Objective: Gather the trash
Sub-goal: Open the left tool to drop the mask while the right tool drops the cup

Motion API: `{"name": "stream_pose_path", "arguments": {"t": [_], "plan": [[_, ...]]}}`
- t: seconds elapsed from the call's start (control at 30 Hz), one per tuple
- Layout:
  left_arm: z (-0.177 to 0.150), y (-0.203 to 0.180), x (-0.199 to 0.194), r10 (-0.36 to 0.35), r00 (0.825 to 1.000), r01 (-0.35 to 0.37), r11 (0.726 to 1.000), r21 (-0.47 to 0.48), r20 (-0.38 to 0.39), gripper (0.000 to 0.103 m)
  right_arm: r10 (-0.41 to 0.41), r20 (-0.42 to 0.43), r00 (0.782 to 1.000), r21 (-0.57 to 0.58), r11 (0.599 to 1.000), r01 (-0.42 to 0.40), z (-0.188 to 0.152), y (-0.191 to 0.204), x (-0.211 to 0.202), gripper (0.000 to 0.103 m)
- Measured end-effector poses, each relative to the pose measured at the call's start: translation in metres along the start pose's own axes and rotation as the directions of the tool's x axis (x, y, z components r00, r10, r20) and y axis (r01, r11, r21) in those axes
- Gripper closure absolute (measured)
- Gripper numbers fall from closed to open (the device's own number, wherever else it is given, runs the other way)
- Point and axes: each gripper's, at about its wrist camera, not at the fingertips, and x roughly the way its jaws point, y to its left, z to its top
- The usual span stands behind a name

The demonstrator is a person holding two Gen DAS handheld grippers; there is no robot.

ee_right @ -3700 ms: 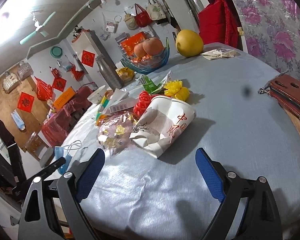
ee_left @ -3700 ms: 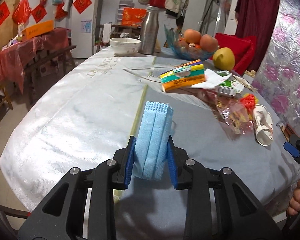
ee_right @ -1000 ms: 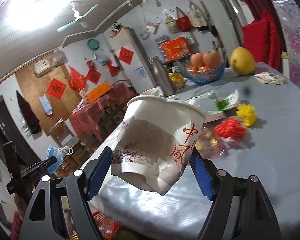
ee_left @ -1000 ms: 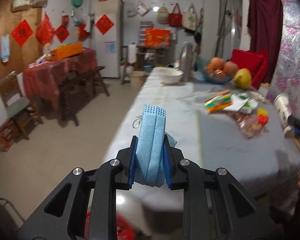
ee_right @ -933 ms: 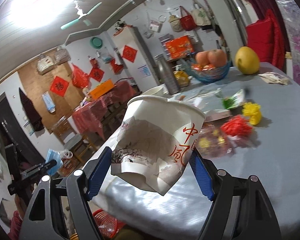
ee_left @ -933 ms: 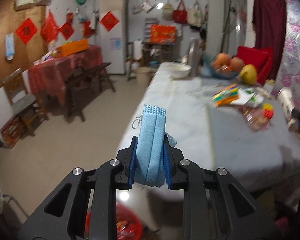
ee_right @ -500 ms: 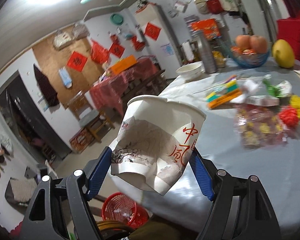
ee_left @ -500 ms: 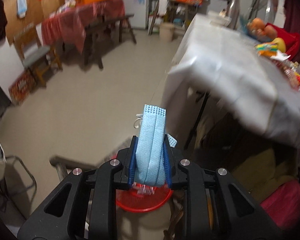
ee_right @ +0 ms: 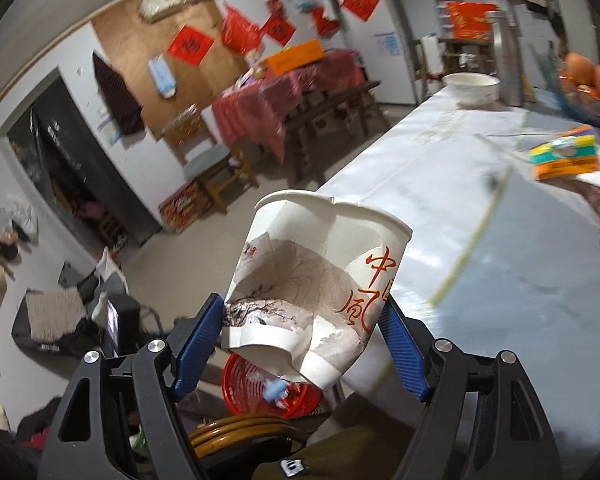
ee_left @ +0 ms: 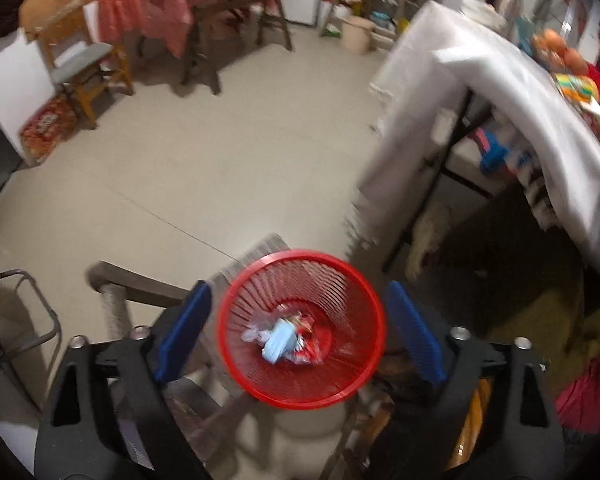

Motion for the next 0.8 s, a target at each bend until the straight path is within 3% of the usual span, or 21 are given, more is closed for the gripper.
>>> {"name": "stream_pose_path", "arguments": {"t": [0.2,0.4,0.8], "plan": [[0.016,0.031,-0.026,0.087,0.993,-0.081,0.994,-0.070,0.081,0.008,0.042,-0.120,0.992,-0.082,0.995,-0.052,-0.009,0.042,0.041,0.026],[0.024,0.053,-0.047,0.154,0.979,-0.140,0.984,-0.111,0.133,0.007,0.079,-0.258,0.963,-0.152,0.981,-0.121,-0.025,0.084,0.085,0.026],[0.022,0.072,-0.052,0.158,0.979,-0.137,0.978,-0.155,0.130,0.007,0.075,-0.454,0.888,-0.231,0.952,-0.199,-0.048,0.136,0.164,0.024]]}}
